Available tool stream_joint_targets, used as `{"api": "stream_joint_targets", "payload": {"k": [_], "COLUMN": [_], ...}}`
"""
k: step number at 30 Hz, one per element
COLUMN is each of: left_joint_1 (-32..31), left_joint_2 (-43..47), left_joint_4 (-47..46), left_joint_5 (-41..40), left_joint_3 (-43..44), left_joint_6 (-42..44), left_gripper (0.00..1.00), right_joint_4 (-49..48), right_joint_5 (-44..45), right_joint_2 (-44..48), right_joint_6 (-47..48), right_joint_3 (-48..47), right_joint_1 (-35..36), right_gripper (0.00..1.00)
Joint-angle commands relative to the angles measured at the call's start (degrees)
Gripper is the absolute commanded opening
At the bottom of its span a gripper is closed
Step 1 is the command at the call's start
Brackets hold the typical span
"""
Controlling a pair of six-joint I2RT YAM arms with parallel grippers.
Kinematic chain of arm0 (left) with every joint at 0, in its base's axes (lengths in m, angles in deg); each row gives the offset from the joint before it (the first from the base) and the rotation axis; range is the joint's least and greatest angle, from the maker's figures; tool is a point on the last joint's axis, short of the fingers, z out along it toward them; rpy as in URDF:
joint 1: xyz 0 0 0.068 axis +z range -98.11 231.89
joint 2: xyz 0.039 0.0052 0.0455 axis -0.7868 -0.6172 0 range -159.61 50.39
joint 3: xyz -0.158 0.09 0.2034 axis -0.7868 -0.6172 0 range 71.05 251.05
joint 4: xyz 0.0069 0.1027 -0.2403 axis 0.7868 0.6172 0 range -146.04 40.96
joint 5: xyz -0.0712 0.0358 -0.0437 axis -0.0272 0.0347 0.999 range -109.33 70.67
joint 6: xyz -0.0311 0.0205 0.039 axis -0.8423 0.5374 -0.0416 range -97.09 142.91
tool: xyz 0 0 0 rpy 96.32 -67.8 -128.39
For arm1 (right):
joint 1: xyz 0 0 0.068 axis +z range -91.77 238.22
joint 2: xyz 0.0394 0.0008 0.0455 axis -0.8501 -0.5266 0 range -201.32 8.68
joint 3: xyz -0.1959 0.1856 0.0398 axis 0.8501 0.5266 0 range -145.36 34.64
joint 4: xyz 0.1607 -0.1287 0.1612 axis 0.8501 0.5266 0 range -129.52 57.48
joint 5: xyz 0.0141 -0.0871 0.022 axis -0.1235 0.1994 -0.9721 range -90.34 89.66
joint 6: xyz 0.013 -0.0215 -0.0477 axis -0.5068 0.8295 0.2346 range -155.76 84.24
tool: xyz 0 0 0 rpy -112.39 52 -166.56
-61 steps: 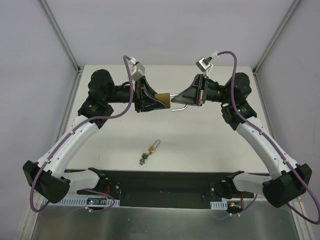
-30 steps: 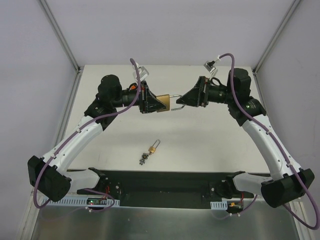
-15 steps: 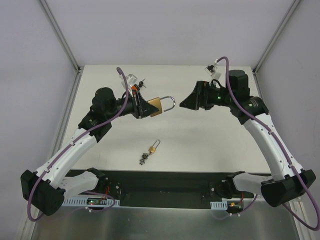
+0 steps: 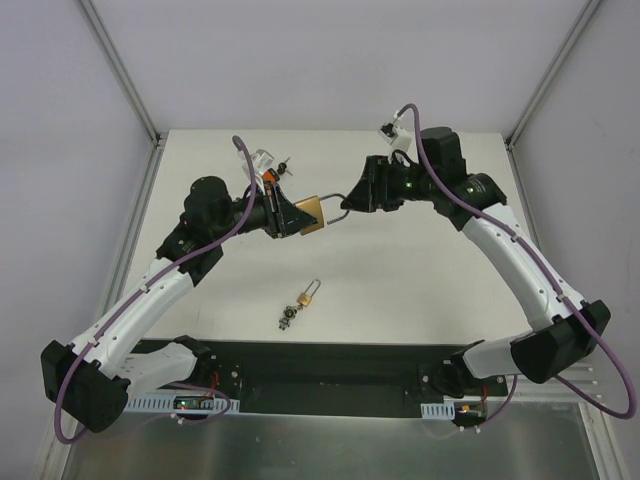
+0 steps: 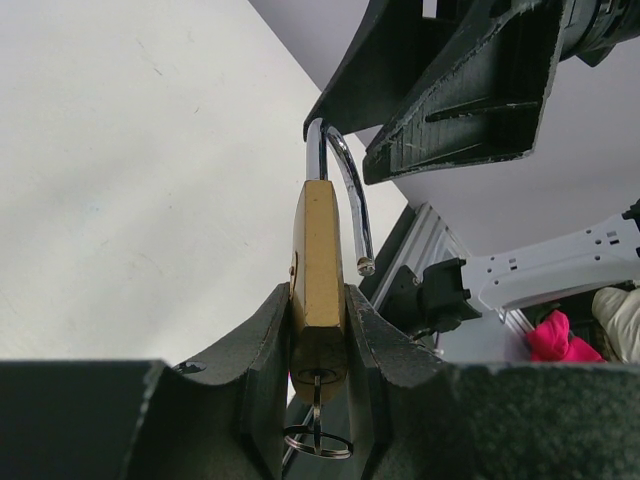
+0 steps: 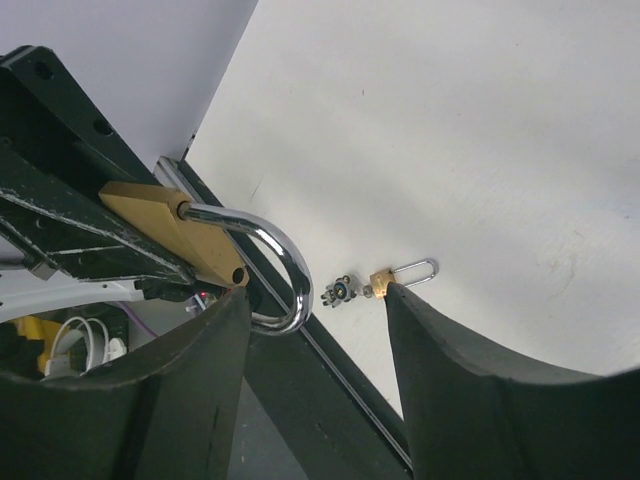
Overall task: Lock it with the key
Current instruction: Lock the lock.
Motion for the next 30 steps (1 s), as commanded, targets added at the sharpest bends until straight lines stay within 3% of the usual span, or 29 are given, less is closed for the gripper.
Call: {"api": "stream_joint_targets", "payload": {"k": [1, 12, 22, 26, 30], "left_joint_1": [0.45, 0.54, 0.54, 0.54, 0.54], "left_joint_2": [0.66, -1.27, -0.48, -0.57, -0.48], "left_joint_4": [-6.97, -8.19, -9.16, -10.13, -10.92], "left_joint_5": [1.12, 1.56, 2.35, 2.97, 3.58], "left_joint_3": [1.64, 2.87, 2.34, 2.25, 1.73], "left_joint_6": [-2.10, -3.51, -4.21, -4.65, -5.62], "left_gripper": [0.00, 0.00, 0.00, 0.00, 0.00], "right_joint_4": [1.47, 6.57, 4.20, 0.60, -2.91], "right_joint_5": [4.90, 19.49, 24.25, 24.42, 23.90], "right_joint_2": [-1.33, -2.38, -3.35, -1.43, 0.16], "right_joint_6": [2.27, 9.39, 10.10, 8.52, 8.08], "right_joint_3": [-4.48, -7.65, -6.24, -2.65, -0.62], "right_joint_1": [1.85, 8.18, 9.59, 9.59, 9.59], "right_gripper": [0.58, 0.48, 0.38, 0.19, 0.08]}}
